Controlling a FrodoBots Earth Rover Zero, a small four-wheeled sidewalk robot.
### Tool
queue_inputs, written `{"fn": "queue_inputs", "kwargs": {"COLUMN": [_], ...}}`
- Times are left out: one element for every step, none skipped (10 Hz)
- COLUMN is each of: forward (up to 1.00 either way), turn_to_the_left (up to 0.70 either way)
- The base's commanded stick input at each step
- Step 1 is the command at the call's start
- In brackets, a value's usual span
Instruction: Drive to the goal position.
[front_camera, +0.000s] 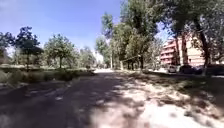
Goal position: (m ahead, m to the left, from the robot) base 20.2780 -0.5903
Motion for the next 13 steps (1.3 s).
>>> {"fn": "queue_inputs", "kwargs": {"forward": [0.85, 0.85, 0.85, 0.85, 0.85, 0.85, 0.85, 0.85, 0.85, 0.85, 0.85, 0.85, 0.85], "turn_to_the_left": [0.00, 0.00, 0.00, 0.00, 0.00, 0.00, 0.00, 0.00, 0.00, 0.00, 0.00, 0.00, 0.00]}}
